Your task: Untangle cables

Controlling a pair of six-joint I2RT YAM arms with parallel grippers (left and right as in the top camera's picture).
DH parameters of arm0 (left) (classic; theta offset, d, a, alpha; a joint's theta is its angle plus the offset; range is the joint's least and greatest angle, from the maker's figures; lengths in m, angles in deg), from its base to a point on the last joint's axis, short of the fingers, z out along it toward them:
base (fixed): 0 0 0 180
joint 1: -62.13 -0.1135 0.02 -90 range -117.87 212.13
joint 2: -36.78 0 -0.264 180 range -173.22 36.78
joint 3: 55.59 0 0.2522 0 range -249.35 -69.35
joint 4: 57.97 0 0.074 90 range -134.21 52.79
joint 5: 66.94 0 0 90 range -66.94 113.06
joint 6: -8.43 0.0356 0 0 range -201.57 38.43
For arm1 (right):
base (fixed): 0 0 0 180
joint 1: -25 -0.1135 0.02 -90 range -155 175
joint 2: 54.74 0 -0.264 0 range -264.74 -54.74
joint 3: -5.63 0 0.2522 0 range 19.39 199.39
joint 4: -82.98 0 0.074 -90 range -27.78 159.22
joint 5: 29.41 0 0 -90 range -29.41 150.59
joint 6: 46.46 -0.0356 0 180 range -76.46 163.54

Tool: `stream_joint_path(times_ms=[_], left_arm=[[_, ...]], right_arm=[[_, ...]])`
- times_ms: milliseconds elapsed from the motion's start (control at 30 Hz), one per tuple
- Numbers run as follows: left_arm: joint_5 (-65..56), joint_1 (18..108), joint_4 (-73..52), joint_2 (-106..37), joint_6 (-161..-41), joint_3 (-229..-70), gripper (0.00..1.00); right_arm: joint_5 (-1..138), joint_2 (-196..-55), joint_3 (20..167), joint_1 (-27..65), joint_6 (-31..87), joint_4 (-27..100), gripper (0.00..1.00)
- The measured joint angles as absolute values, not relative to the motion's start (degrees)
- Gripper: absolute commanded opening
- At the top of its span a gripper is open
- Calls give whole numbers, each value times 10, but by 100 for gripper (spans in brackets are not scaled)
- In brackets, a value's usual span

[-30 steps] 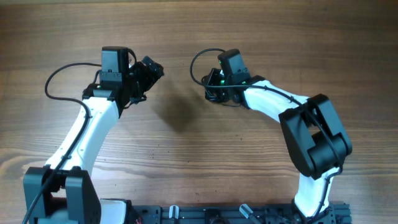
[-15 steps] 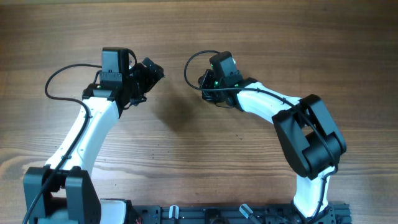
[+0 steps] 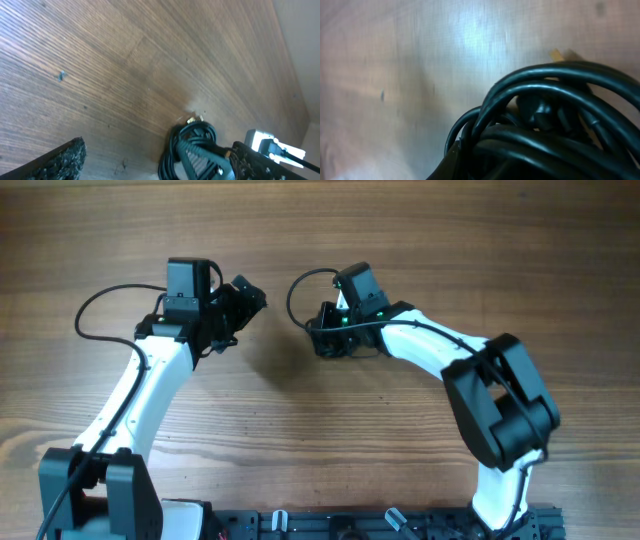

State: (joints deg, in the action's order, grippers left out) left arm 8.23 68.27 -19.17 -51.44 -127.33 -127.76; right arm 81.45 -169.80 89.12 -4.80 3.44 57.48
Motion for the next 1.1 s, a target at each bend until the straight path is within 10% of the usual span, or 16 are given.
stream_joint_path(times_ms=[400, 1100], left_arm=[[69, 707, -197, -514, -1272, -1278, 89], [-185, 810, -610, -515, -1233, -1276, 93]], right_arm=[[987, -1550, 886, 53, 136, 467, 4], [1499, -1550, 881, 160, 13, 809, 4]])
